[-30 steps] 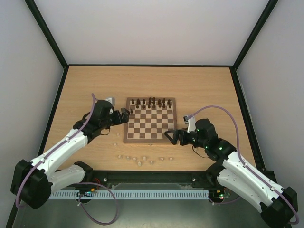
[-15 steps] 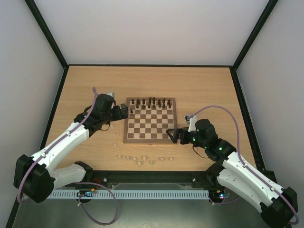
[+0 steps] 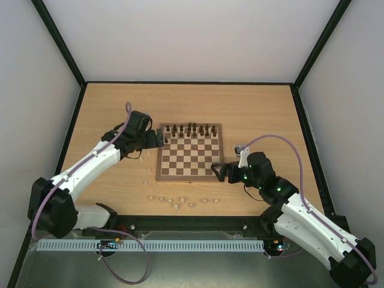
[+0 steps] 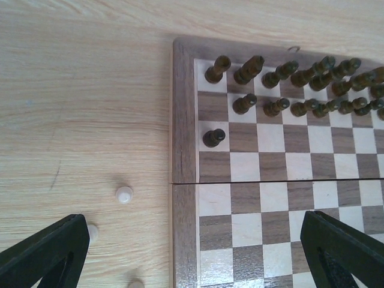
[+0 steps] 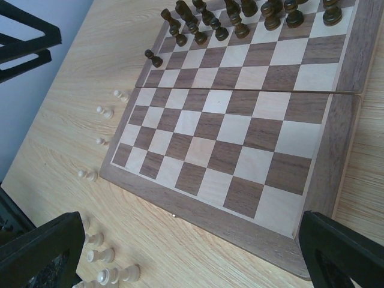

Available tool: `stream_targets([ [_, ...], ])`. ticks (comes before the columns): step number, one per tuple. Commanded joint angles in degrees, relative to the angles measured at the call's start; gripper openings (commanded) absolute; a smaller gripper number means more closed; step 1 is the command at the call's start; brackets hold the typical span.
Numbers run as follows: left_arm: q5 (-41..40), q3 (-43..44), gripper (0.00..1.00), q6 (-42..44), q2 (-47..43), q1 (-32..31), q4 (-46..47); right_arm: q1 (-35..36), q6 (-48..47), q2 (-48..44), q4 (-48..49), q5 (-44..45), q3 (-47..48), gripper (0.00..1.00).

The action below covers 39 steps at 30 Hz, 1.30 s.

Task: Set up the chess pieces on the board
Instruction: Pick up the chess piece from the chessboard.

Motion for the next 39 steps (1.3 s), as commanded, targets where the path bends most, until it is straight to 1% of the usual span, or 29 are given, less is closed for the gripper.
stream_targets([
  [1, 2.41, 2.21, 0.99, 1.37, 3.62, 0.27, -4.74, -0.08, -0.26, 0.11, 0.34, 0.04, -0.53, 0.99],
  [11, 1.46, 3.48, 0.99, 3.85, 5.00, -0.09, -8.16, -0.08, -0.26, -0.62, 0.34, 0.30, -1.09, 0.99],
  [14, -0.44, 3.31, 0.99, 3.98, 4.85, -1.20, -8.14, -0.08, -0.26, -0.14, 0.58, -0.11, -1.05, 0.99],
  [18, -1.26, 3.08, 1.00, 3.91, 5.74, -1.54, -6.70, -0.08, -0.26, 0.38, 0.49, 0.19, -1.27, 0.99],
  [23, -1.00, 4.81, 0.98, 4.04, 9.09, -1.65, -3.51, -0.08, -0.27, 0.03, 0.35, 0.55, -1.34, 0.99],
  [25, -1.35, 5.86, 0.91, 4.08, 11.02, -1.65, -2.61, -0.08, -0.31, 0.03, 0.37, 0.77, -1.37, 0.99],
  [30, -2.25, 8.07, 0.77, 4.00, 15.87, -1.65, -0.49, -0.08, -0.35, 0.03, 0.44, 0.98, -1.62, 0.99],
  [35, -2.25, 10.39, 0.56, 4.04, 19.72, -2.19, 1.18, -0.08, -0.39, 0.12, 0.68, 0.80, -1.90, 0.99],
  [39, -2.35, 11.89, 0.45, 4.00, 22.33, -2.89, 1.85, -0.08, -0.35, 0.12, 0.78, 0.57, -2.00, 0.99],
])
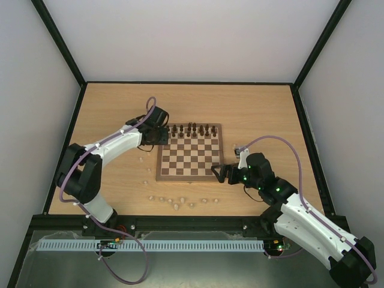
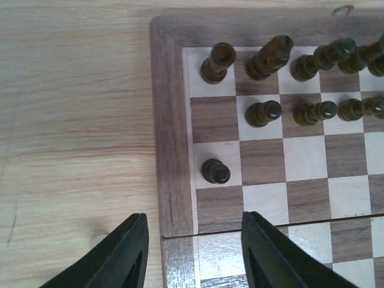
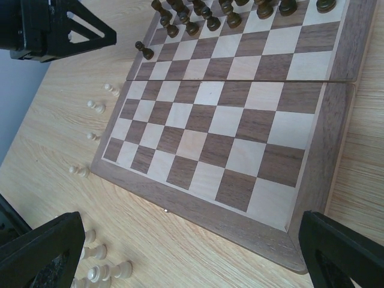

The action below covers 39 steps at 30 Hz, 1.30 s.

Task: Set up the chess pieces on the board
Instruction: Pick up the chess piece from the chessboard.

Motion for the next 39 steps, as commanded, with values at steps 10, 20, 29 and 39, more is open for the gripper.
stream_targets([
  [10, -2.91, 4.24, 0.28, 0.03, 5.74, -2.21, 0.82, -0.10, -0.35, -0.36, 0.80, -0.21, -1.07, 0.99],
  [20, -4.42, 4.73, 0.22, 0.09, 8.16, -2.28, 1.57, -0.10, -0.26, -0.69, 0.64, -0.22, -1.25, 0.98],
  [29, -3.71, 4.86, 0.29, 0.09, 9.29, -2.31, 2.16, -0.10, -0.26, -0.54, 0.80, -0.51, -1.45, 0.99],
  [39, -3.64, 5.75, 0.34, 0.03, 10.88, -2.68, 2.18, -0.10, -0.28, -0.54, 1.07, -0.52, -1.67, 0.99],
])
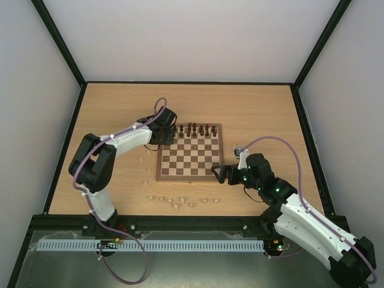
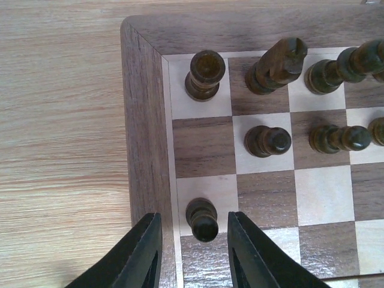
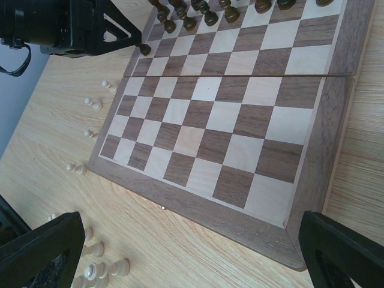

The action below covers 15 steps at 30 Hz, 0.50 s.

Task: Set up the chess pieces on the board
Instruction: Pick up the chess piece from the chessboard.

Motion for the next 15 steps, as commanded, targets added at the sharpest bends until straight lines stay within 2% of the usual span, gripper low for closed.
stream_targets([
  [1, -0.28, 1.86, 0.34, 0.11, 1.98, -0.56, -0.25, -0.04, -0.30, -0.47, 0.88, -0.39, -0.90, 0.99],
  [9, -1.04, 2.24, 0.32, 0.14, 2.46, -0.64, -0.35, -0.08, -0.26, -0.57, 0.90, -0.47, -1.09, 0.99],
  [15, -0.83, 2.89, 0.17, 0.37, 3.41, -0.66, -0.34, -0.08, -0.26, -0.73, 0.85, -0.56, -1.06, 0.99],
])
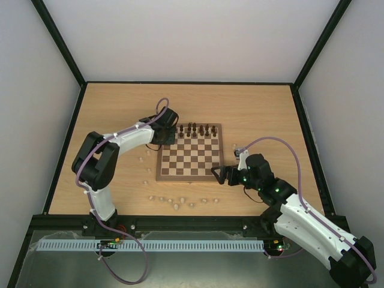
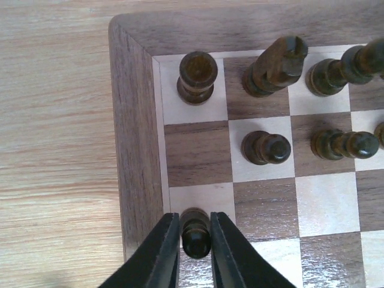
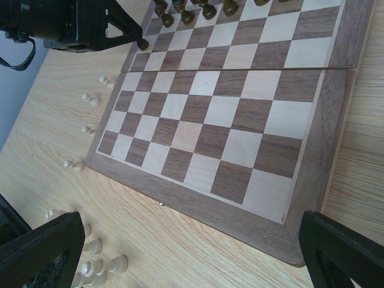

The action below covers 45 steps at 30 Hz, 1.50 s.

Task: Set up the chess pieces on the board
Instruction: Pick up the chess piece from the chessboard, then place the chess piece on the chessboard.

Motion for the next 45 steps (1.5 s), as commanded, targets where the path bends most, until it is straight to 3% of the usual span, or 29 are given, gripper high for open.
stream_targets([
  [1, -0.56, 1.88, 0.14, 0.35, 1.36, -0.30, -0.55, -0.08, -0.27, -0.70, 0.90, -0.33, -0.53, 0.99],
  [4, -0.52, 2.16, 0.08, 0.44, 1.73, -0.31, -0.56, -0.08, -0.26, -0.71, 0.93, -0.26, -0.50, 0.99],
  [12, -0.83, 2.50, 0.05, 0.57, 1.88, -0.34, -0.71, -0.08, -0.24, -0.63, 0.99, -0.19, -0.64, 0.99],
  [45, -3.49, 10.95, 0.02, 1.85, 6.75, -0.40, -3.48, -0.08, -0.26, -0.54, 1.30, -0.34, -0.82, 0.99],
])
